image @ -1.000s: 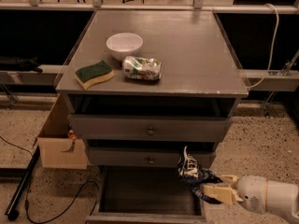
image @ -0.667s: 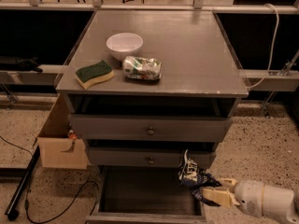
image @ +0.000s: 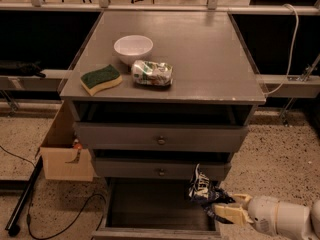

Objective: Place blue chip bag into bottom drawer

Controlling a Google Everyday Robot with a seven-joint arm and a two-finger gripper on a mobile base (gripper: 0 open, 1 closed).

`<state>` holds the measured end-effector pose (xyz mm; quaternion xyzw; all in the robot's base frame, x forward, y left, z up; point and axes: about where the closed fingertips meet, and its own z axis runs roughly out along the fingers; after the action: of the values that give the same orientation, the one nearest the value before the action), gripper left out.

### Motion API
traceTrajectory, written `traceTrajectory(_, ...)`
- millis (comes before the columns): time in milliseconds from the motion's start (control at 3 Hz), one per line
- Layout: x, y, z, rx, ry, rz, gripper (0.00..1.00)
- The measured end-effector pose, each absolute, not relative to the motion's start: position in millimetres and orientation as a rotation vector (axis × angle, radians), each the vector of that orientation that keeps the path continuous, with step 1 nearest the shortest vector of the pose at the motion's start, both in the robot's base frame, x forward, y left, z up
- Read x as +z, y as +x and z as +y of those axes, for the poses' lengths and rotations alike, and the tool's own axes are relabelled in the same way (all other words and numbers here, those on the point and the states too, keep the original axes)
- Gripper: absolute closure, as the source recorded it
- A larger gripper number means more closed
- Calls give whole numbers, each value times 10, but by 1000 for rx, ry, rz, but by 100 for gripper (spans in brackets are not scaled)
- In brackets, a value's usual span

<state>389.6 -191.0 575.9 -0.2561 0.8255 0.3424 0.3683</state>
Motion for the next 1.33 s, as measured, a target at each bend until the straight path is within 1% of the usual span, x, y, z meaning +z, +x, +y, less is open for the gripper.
traceTrajectory(333,5468,3996,-1774,860,-680,2200,100)
traceTrajectory(667,4899,4250,-1721,791,-697,2355,100)
traceTrajectory(1333,4462,4520,-1767,721,-713,2458,100)
